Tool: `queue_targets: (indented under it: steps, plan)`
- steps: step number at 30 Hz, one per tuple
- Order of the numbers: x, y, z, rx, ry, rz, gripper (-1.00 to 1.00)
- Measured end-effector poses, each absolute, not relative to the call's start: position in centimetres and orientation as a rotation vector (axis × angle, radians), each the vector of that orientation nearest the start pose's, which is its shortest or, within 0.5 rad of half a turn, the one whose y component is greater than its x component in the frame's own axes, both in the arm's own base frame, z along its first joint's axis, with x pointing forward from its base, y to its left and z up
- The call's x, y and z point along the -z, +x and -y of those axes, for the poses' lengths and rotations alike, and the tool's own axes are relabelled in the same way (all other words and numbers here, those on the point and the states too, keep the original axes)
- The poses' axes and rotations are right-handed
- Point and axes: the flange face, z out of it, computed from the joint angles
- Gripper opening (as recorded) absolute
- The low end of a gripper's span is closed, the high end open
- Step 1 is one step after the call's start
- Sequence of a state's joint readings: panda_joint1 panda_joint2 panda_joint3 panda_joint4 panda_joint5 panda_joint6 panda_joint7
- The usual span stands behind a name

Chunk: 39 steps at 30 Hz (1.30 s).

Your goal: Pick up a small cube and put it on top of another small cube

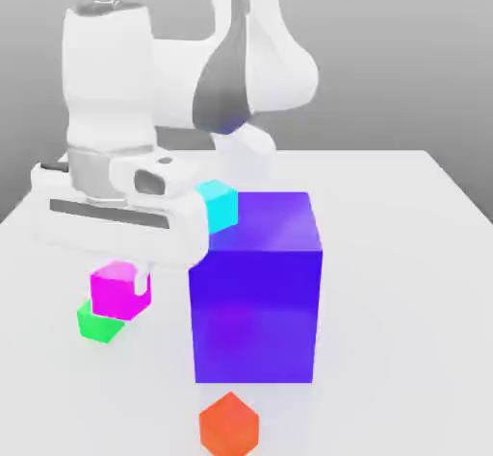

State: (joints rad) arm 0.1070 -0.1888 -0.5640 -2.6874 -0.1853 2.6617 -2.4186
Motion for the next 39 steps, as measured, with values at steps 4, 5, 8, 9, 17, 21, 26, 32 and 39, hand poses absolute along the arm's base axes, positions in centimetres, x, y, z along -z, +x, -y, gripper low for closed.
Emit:
queue_targets:
  steps: [4,5,8,9,17,21,26,32,39]
  plan:
    - [-27.5,33.0,21.2,0.006,1.339,-2.752,-1.00]
    - [-26.9,31.7,21.9,0.010,1.304,-2.785,-1.00]
    - [-24.9,27.8,22.9,0.002,1.223,-2.877,-1.00]
    - [-24.3,27.4,22.9,-0.007,1.215,-2.890,-1.00]
    - [-21.0,27.1,22.3,-0.061,1.208,-2.918,-1.00]
    - [-20.6,27.2,22.3,-0.063,1.208,-2.917,-1.00]
    - [-20.7,27.2,22.4,-0.062,1.209,-2.914,-1.00]
    - [-20.7,27.2,22.4,-0.062,1.209,-2.911,-1.00]
    - [-20.7,27.2,22.4,-0.062,1.210,-2.910,1.00]
